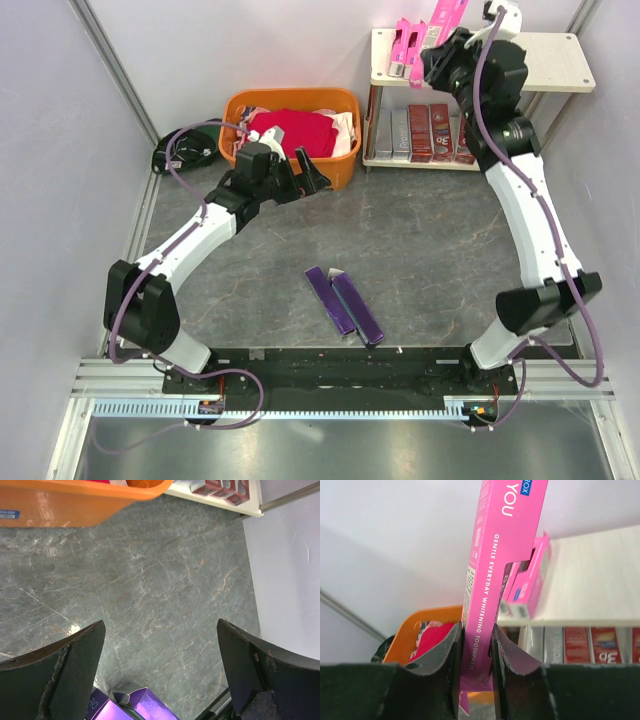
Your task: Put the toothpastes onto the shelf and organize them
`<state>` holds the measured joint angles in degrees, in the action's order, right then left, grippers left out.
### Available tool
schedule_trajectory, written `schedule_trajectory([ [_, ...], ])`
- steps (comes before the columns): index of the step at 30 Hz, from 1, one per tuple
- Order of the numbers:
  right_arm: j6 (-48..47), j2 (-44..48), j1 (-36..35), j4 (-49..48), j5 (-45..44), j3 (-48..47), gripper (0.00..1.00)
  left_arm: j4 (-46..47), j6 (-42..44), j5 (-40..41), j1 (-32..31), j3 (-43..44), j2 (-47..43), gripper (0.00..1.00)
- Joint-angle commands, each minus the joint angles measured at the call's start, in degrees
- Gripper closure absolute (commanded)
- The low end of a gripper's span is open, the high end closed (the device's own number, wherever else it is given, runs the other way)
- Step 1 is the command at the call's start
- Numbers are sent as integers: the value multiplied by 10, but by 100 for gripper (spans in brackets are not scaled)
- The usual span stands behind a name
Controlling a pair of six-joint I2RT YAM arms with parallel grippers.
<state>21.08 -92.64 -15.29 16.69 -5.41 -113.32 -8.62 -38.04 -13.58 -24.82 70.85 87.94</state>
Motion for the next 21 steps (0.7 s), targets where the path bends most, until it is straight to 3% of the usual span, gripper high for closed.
schedule_trajectory([
  [1, -15, -81, 37, 7, 37, -128, 77, 2, 18, -23, 3, 17, 7, 0],
  [7, -10, -179, 77, 37, 52, -237, 76, 1, 17, -25, 3, 17, 8, 0],
  [21, 5, -273, 114, 28, 93, -292, 72, 1, 12, -33, 3, 15, 16, 0],
])
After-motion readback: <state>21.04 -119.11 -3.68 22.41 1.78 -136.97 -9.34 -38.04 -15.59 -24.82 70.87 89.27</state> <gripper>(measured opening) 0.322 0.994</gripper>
